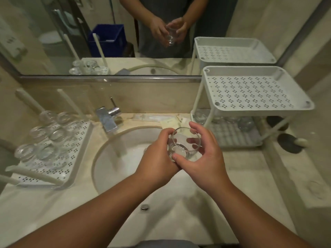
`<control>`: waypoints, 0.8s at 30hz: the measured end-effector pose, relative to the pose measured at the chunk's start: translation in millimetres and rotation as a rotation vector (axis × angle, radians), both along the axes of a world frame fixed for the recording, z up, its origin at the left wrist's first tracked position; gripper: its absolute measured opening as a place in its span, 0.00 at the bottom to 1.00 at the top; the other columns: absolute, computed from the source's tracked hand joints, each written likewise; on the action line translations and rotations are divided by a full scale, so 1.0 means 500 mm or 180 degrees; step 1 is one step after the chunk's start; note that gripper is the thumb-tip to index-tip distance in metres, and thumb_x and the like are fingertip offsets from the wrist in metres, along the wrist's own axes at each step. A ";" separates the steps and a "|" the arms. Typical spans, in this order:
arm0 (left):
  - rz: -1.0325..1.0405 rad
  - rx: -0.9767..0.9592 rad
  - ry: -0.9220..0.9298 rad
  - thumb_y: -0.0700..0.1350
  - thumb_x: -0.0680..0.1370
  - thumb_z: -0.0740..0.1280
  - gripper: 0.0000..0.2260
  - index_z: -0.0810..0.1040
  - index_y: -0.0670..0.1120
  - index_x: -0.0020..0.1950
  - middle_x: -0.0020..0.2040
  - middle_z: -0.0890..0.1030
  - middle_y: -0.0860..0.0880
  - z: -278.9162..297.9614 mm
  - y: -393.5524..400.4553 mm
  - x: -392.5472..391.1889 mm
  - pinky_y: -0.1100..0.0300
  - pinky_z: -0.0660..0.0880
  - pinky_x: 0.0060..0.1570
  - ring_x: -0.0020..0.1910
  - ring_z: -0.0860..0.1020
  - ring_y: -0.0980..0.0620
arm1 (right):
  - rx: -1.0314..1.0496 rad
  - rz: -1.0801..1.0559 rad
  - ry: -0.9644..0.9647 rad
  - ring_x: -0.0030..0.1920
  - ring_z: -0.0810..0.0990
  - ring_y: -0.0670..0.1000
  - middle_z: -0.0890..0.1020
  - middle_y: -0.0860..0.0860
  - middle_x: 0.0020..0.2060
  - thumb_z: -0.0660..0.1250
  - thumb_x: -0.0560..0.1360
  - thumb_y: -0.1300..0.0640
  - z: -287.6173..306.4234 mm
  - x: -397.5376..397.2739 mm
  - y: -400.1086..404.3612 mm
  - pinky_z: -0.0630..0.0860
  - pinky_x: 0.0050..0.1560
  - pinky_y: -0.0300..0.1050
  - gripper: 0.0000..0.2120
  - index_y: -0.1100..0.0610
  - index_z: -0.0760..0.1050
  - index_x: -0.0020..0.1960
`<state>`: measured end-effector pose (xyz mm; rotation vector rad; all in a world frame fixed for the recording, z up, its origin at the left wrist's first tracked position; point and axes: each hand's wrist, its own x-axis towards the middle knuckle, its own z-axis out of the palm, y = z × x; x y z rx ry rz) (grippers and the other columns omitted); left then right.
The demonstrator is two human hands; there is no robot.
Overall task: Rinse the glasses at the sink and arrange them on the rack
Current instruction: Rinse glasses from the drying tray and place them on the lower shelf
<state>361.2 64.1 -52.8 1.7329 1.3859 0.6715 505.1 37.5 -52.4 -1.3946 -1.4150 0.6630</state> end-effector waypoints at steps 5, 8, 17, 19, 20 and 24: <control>-0.0259 -0.0167 0.0093 0.47 0.68 0.76 0.36 0.60 0.62 0.70 0.54 0.78 0.64 -0.035 0.011 0.104 0.73 0.72 0.45 0.50 0.80 0.63 | -0.0104 -0.0201 -0.0012 0.55 0.79 0.45 0.72 0.35 0.57 0.76 0.60 0.47 -0.036 0.100 -0.002 0.79 0.53 0.42 0.37 0.33 0.68 0.66; -0.0345 -0.0231 0.0195 0.46 0.70 0.75 0.36 0.61 0.62 0.72 0.60 0.76 0.59 -0.048 0.019 0.154 0.71 0.73 0.48 0.51 0.80 0.60 | -0.0148 -0.0296 -0.0052 0.56 0.78 0.44 0.71 0.35 0.57 0.76 0.60 0.48 -0.063 0.151 0.003 0.79 0.52 0.41 0.37 0.34 0.68 0.66; -0.0376 -0.0362 0.0841 0.53 0.73 0.74 0.39 0.53 0.63 0.76 0.69 0.72 0.54 -0.074 0.054 0.211 0.61 0.73 0.51 0.51 0.77 0.59 | -0.0686 -0.0765 -0.0198 0.59 0.74 0.42 0.68 0.44 0.64 0.81 0.65 0.53 -0.146 0.271 0.055 0.72 0.56 0.36 0.46 0.47 0.60 0.77; -0.0338 -0.0378 0.0924 0.54 0.74 0.73 0.38 0.53 0.63 0.77 0.70 0.71 0.54 -0.075 0.065 0.212 0.61 0.73 0.51 0.50 0.77 0.59 | -0.0732 -0.0880 -0.0326 0.61 0.74 0.48 0.68 0.49 0.66 0.80 0.66 0.54 -0.155 0.285 0.074 0.72 0.58 0.40 0.45 0.51 0.61 0.77; -0.0309 -0.0384 0.0950 0.54 0.74 0.73 0.38 0.52 0.62 0.77 0.71 0.71 0.54 -0.076 0.071 0.215 0.61 0.72 0.50 0.50 0.77 0.60 | -0.0767 -0.0908 -0.0343 0.62 0.74 0.50 0.67 0.50 0.67 0.80 0.67 0.54 -0.160 0.291 0.086 0.73 0.59 0.42 0.44 0.53 0.61 0.77; -0.0231 -0.0325 0.0972 0.51 0.76 0.69 0.37 0.52 0.59 0.79 0.72 0.71 0.53 -0.071 0.094 0.226 0.60 0.72 0.53 0.55 0.78 0.58 | -0.0936 -0.0956 -0.0262 0.62 0.74 0.52 0.66 0.53 0.66 0.79 0.67 0.54 -0.176 0.303 0.140 0.73 0.63 0.46 0.44 0.57 0.61 0.76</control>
